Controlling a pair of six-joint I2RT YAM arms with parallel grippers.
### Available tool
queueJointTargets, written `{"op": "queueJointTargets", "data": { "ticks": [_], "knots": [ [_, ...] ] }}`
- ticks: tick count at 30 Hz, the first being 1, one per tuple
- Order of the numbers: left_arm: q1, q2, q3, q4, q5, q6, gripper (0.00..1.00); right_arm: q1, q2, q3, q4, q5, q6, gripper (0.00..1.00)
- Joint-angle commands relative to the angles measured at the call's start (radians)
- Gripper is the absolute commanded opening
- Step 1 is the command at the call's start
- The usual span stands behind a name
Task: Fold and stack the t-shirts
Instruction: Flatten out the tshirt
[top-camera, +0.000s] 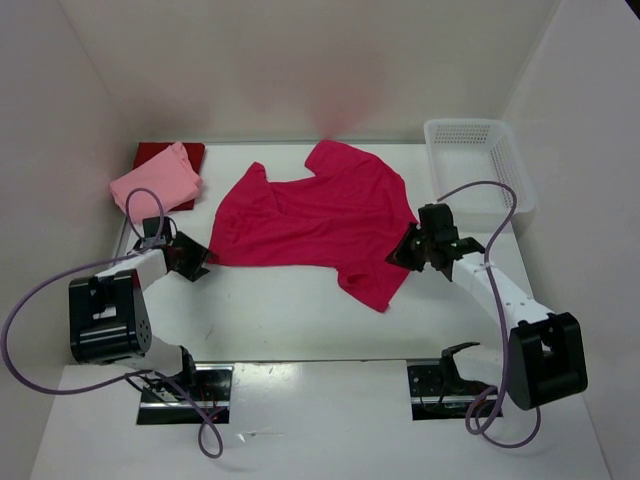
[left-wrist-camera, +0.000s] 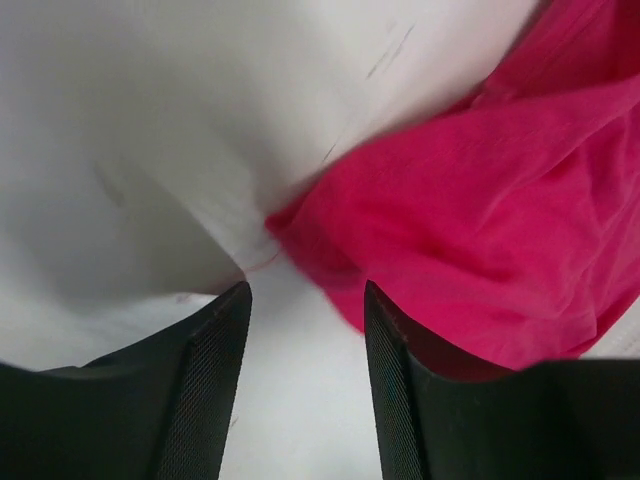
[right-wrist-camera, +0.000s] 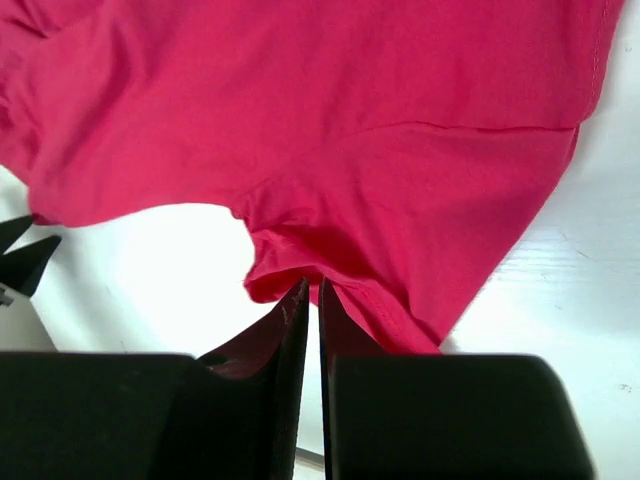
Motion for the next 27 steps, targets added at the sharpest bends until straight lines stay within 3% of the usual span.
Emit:
{"op": "queueJointTargets", "data": {
  "ticks": [1,3,6,8,11,13,15,16,18,27],
  "knots": [
    [0.002,0.071,0.01,0.068,-0.026,-0.01,0.58,0.001,-0.065,-0.006,0.004,0.005,0.024,0.13],
    [0.002,0.083,0.021,0.091,-0.017,-0.019,0.58,0.001,-0.091,-0.03,-0.005,-0.005,0.051,0.13],
    [0.002,0.128,0.042,0.113,0.003,-0.019,0.46,0.001,-0.119,-0.09,-0.005,-0.005,0.103,0.13],
    [0.002,0.137,0.051,0.113,0.003,-0.007,0.3,0.011,-0.131,-0.099,-0.039,0.039,0.137,0.22],
    [0.002,0.117,0.051,0.099,-0.006,0.004,0.18,0.021,-0.154,-0.109,-0.061,0.111,0.178,0.29],
    [0.002,0.083,0.073,0.084,-0.006,0.028,0.2,0.021,-0.154,-0.13,-0.061,0.101,0.201,0.33],
    [0.002,0.074,0.091,0.056,-0.015,0.039,0.3,0.021,-0.154,-0.161,-0.061,0.085,0.211,0.37],
    [0.002,0.074,0.103,0.056,-0.016,0.039,0.48,0.034,-0.154,-0.161,-0.061,0.085,0.223,0.37],
    [0.002,0.074,0.116,0.047,-0.016,0.05,0.59,0.07,-0.164,-0.175,-0.073,0.107,0.254,0.4],
    [0.002,-0.003,0.064,0.001,-0.046,0.05,0.55,0.122,-0.173,-0.236,-0.084,0.137,0.332,0.4]
  ]
}}
